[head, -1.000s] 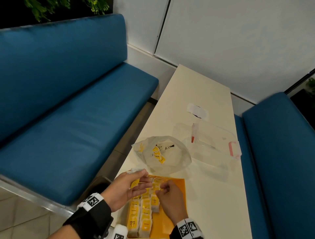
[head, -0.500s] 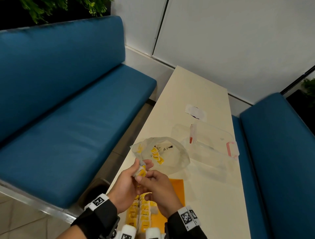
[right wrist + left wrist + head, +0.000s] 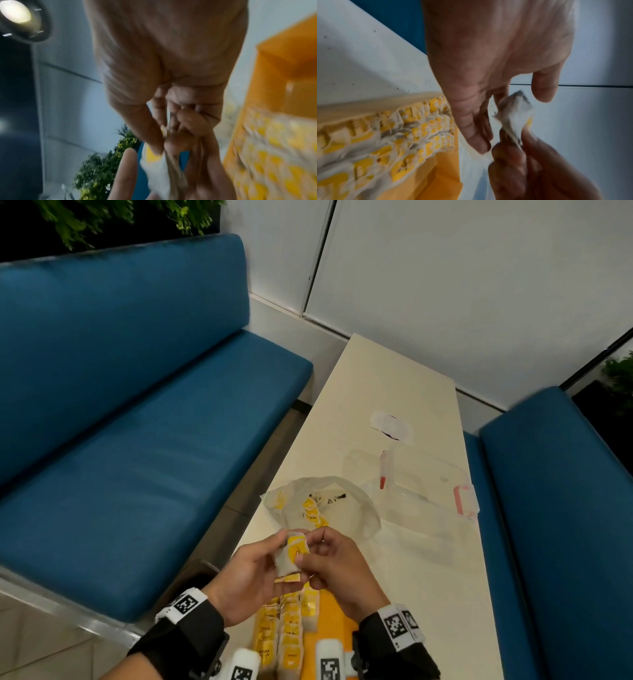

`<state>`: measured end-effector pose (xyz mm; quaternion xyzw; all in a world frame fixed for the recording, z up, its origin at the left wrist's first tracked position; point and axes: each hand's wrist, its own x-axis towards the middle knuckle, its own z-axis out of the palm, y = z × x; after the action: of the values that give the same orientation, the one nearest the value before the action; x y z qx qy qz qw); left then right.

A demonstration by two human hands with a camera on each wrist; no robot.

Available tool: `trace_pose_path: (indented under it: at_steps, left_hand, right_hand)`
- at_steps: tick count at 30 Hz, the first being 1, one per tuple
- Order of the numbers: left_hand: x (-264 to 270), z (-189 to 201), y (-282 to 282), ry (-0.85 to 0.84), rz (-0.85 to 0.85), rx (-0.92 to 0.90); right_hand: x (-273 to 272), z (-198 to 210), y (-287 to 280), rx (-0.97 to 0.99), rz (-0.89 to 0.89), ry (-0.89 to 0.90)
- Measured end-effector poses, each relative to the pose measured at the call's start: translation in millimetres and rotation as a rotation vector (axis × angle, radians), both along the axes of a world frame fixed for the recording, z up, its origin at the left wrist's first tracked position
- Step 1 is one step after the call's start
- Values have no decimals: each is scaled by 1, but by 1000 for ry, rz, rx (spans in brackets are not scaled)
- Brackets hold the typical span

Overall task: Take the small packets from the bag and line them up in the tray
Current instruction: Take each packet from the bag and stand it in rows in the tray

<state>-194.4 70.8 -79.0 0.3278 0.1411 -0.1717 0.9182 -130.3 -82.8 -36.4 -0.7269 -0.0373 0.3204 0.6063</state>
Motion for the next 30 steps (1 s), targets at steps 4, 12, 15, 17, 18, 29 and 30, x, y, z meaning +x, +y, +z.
trace_pose_path:
  at_steps: [4,12,15,17,18,29,30]
  left_hand:
    - [4,-4,12,16,-187,45]
    - [6,-14,2,-28,-42,270]
    - [5,-15,-1,-21,7,333]
    - [5,-15,0,-17,29,381]
    - [5,-16,1,-19,35,402]
    - [6,-12,0,-107,-16,541]
    - [6,-12,-1,-106,-16,576]
  right_hand:
    - [13,9,-9,-248,231,-178]
    - [9,-16,-9,-334,-57,-321]
    - [6,-21,-8,-284,-83,-348]
    - [5,-19,-9,-253,-81,-340]
    - [5,-19,-10,-231,-76,-325]
    - [11,-9,-21,-225,-8,-315]
    - [10,-7,-20,-206,-5,-303]
